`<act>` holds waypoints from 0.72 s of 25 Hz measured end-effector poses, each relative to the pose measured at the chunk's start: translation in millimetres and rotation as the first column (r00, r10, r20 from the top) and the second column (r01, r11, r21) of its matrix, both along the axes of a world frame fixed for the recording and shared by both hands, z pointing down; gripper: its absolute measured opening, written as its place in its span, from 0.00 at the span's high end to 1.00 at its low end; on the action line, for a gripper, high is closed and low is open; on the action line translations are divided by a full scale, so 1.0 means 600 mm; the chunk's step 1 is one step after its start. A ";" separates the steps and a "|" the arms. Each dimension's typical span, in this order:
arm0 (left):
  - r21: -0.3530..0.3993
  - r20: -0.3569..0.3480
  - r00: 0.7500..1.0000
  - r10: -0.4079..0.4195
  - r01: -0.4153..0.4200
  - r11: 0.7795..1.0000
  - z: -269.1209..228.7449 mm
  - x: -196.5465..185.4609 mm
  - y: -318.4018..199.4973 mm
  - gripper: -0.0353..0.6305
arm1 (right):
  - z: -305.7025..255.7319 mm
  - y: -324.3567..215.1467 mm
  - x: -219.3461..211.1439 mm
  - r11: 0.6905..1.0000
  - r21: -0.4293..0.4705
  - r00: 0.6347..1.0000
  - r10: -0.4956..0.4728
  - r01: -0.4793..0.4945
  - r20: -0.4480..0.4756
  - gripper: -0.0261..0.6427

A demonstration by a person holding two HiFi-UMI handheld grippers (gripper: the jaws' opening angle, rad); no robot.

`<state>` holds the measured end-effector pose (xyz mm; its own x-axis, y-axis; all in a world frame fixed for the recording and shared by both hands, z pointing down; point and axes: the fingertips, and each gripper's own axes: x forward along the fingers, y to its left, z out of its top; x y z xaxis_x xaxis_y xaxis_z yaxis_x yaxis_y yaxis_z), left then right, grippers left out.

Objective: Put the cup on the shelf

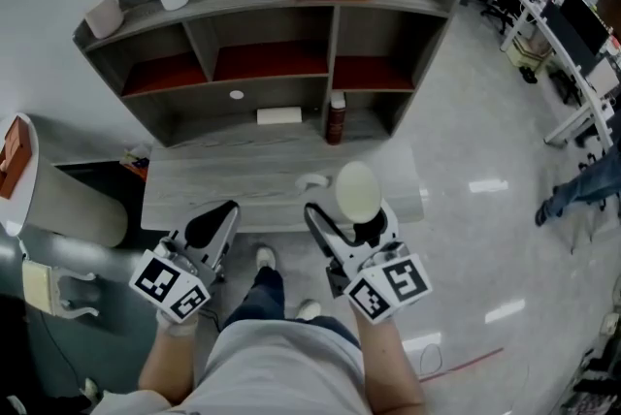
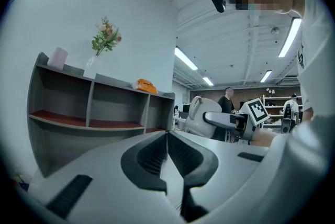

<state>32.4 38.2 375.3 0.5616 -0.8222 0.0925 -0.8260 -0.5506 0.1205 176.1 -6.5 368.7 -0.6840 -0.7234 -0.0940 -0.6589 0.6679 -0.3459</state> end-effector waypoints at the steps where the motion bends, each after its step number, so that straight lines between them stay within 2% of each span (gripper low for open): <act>1: -0.001 -0.003 1.000 0.000 0.000 1.000 0.001 -0.006 -0.013 0.91 | 0.002 -0.013 -0.005 1.000 -0.003 1.000 0.000 0.000 -0.004 0.37; 6: -0.005 -0.017 1.000 0.006 -0.006 1.000 0.001 -0.040 -0.090 0.91 | 0.007 -0.088 -0.041 1.000 -0.012 1.000 0.006 -0.006 -0.030 0.37; 18: -0.008 -0.015 0.997 0.077 -0.077 0.997 -0.002 -0.140 -0.249 0.91 | 0.026 -0.269 -0.152 0.997 -0.030 0.993 0.073 -0.076 -0.091 0.37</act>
